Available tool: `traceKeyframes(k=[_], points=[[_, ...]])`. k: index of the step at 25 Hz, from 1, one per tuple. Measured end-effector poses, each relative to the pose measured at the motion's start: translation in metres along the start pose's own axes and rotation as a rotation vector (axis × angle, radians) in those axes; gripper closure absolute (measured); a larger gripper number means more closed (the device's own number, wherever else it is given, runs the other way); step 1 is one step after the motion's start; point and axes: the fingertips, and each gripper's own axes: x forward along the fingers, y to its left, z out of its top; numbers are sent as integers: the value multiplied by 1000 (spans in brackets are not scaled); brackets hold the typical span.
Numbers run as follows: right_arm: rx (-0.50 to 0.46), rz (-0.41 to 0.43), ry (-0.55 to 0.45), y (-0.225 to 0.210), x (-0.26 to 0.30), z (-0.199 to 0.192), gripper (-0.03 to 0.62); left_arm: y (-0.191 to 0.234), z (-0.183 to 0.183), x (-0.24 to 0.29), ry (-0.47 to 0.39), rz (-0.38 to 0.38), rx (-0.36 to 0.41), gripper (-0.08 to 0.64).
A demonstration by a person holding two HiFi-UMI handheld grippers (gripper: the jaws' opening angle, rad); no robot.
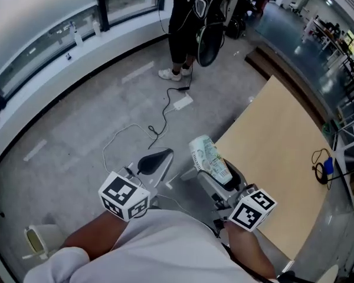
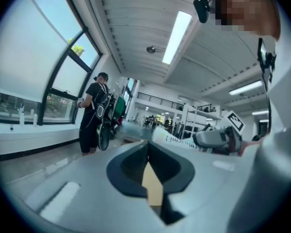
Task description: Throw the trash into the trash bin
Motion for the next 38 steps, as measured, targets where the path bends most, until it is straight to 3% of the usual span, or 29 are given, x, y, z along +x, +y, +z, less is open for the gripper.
traceKeyframes(k=[9, 16, 20, 24, 31, 38], points=[[-78, 199, 113, 8, -14, 0, 207, -31, -2, -22, -86, 214, -45, 552], [-68, 357, 192, 33, -20, -16, 207, -28, -1, -90, -123, 489, -72, 552], [-49, 442, 248, 41, -8, -38, 207, -31, -18, -119, -123, 610, -87, 552], [-58, 514, 293, 58, 10, -53, 207, -30, -33, -144, -133, 695, -119, 552], [-116, 627, 368, 103, 65, -64, 207, 3, -28, -198, -203, 830, -144, 552], [-119, 720, 433, 164, 132, -83, 209, 51, -24, -250, -228, 907, -154, 552]])
